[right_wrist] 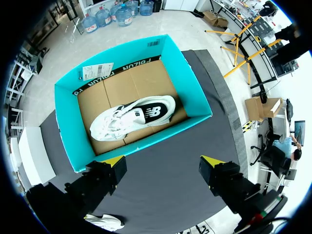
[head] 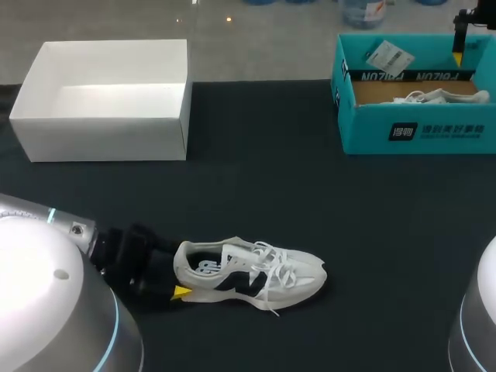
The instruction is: Take the shoe out of the shoebox, open the shoe tongue, remove and reinsert the insole, then place the shoe into the shoebox
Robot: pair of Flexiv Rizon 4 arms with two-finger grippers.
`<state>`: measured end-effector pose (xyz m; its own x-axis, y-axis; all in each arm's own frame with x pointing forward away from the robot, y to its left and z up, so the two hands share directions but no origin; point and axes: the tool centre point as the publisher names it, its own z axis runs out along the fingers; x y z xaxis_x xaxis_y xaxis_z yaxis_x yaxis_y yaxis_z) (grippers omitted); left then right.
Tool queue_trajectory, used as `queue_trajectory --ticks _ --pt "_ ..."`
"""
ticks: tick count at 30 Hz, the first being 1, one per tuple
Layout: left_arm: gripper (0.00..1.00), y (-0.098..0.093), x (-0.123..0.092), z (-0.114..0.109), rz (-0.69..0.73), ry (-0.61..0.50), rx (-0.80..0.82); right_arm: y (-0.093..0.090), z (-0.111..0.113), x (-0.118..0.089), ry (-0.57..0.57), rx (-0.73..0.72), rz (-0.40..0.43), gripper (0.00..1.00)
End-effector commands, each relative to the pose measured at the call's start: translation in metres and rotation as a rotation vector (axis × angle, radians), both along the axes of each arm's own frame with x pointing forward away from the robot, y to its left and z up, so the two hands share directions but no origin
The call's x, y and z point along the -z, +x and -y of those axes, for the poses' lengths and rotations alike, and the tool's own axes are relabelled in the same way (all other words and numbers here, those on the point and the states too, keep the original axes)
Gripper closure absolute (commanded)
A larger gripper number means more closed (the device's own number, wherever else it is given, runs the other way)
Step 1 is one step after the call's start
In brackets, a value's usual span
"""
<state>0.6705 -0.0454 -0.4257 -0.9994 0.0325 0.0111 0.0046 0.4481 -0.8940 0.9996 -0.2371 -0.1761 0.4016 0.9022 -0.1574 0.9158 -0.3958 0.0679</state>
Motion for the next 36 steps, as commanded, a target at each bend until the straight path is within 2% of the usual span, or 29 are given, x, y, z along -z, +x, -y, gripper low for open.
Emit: queue_trajectory --ticks 1,8,11,17,19,20,22,24,27,29,33,35,36 --pt "0.62 0.003 0.005 0.007 0.003 0.005 -0.007 0.0 0.0 0.0 0.0 0.0 0.001 0.0" --pt "0.63 0.01 0.006 0.01 0.013 0.015 -0.003 0.0 0.0 0.0 0.0 0.0 0.001 0.0" --pt "0.6 0.011 0.007 0.01 0.019 0.02 0.001 0.0 0.0 0.0 0.0 0.0 0.001 0.0" --pt "0.62 0.014 0.01 0.01 0.02 0.029 0.003 0.0 0.0 0.0 0.0 0.0 0.001 0.0" --pt "0.53 0.015 0.011 0.009 0.016 0.031 0.004 0.0 0.0 0.0 0.0 0.0 0.001 0.0" --pt "0.44 0.015 0.012 0.009 0.015 0.031 0.004 0.0 0.0 0.0 0.0 0.0 0.001 0.0" --pt "0.45 0.016 0.013 0.008 0.014 0.035 0.002 0.0 0.0 0.0 0.0 0.0 0.001 0.0" --pt "0.39 0.017 0.014 0.007 0.011 0.038 0.0 0.0 0.0 0.0 0.0 0.0 0.001 0.0" --pt "0.37 0.017 0.015 0.006 0.01 0.041 -0.003 0.0 0.0 0.0 0.0 0.0 0.001 0.0" --pt "0.28 0.017 0.016 0.006 0.01 0.043 -0.004 0.0 0.0 0.0 0.0 0.0 0.001 0.0" --pt "0.24 0.018 0.017 0.005 0.007 0.045 -0.003 0.0 0.0 0.0 0.0 0.0 0.001 0.0" --pt "0.27 0.018 0.017 0.005 0.007 0.045 -0.003 0.0 0.0 0.0 0.0 0.0 0.001 0.0" --pt "0.35 0.018 0.018 0.005 0.008 0.046 -0.002 0.0 0.0 0.0 0.0 0.0 0.001 0.0"
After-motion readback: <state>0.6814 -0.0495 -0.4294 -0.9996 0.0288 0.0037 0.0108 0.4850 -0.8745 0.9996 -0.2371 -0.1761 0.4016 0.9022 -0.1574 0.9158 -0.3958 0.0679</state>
